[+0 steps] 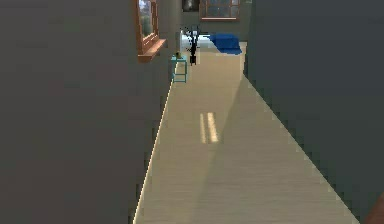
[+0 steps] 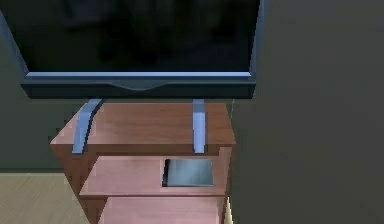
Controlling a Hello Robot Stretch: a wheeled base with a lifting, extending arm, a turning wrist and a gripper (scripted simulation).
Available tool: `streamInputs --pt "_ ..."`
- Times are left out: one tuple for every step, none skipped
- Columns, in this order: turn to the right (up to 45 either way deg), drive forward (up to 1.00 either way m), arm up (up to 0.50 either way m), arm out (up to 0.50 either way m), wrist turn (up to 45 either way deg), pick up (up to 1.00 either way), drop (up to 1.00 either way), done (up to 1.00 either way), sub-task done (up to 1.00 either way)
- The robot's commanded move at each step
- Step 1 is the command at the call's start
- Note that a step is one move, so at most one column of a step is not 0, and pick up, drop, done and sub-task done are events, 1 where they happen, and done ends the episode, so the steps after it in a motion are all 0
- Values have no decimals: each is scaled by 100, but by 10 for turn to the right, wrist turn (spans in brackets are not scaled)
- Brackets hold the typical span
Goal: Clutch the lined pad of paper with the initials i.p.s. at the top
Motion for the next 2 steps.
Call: streamInputs --pt "0 0 50 0 0 0 0 0 0" --pt "0 0 2 0 0 0 0 0 0"
